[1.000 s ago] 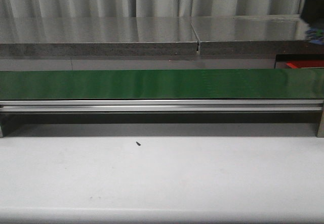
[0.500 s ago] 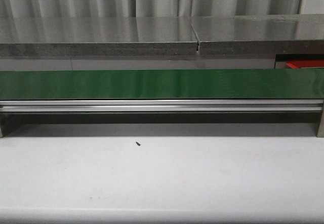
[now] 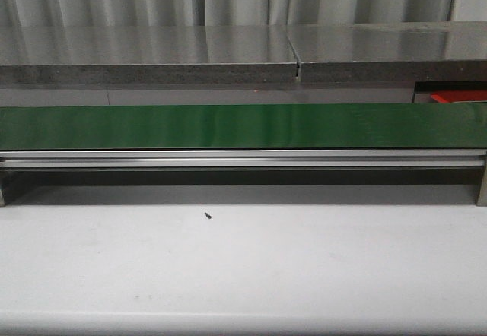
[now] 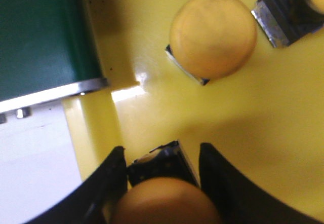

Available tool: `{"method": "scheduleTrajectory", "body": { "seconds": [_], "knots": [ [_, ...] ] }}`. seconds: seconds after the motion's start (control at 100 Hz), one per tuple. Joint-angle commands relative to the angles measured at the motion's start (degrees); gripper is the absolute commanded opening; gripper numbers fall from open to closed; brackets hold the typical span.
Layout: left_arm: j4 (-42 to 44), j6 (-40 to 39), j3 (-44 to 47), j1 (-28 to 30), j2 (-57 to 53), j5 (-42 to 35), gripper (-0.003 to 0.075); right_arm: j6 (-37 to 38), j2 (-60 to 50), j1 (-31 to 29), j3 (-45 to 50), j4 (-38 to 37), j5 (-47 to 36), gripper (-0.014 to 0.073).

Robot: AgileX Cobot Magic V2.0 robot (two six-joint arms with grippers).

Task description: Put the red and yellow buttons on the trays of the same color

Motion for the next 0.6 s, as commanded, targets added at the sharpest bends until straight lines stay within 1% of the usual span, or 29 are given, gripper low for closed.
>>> {"method": "scheduleTrajectory", "body": {
  "seconds": [0.0, 0.08, 0.15, 0.2, 0.32, 0.39, 0.45, 0.59],
  "knots": [
    [-1.52, -0.03, -1.53, -0.51, 0.35, -3.85, -0.0019, -0.18, -0.54, -0.41, -1.17, 0.17, -2.19, 0.0171],
    [-1.52, -0.03, -1.53, -0.51, 0.35, -3.85, -0.0019, -0.18, 0.31, -0.41, -1.17, 0.17, -2.51, 0.0182],
    [-1.52, -0.03, -1.53, -0.51, 0.35, -3.85, -0.0019, -0.18, 0.69, -0.41, -1.17, 0.17, -2.43, 0.0218],
    [-1.52, -0.03, -1.53, -0.51, 0.35, -3.85, -0.0019, -0.18, 0.72, -0.41, -1.17, 0.13, -2.10, 0.0264],
    [-1.52, -0.03, -1.53, -0.51, 0.35, -3.85, -0.0019, -0.18, 0.72, -0.41, -1.17, 0.13, -1.96, 0.0424],
    [-1.52, -0.03, -1.53, -0.51, 0.35, -3.85, -0.0019, -0.18, 0.72, -0.41, -1.17, 0.13, -1.84, 0.0491],
    [-1.52, -0.03, -1.53, -0.51, 0.35, -3.85, -0.0019, -0.18, 0.72, -0.41, -1.22, 0.13, -1.84, 0.0515],
    [-1.52, -0.03, -1.53, -0.51, 0.35, -3.85, -0.0019, -0.18, -0.66, -0.35, -1.76, 1.05, -1.32, 0.0514]
  ]
}}
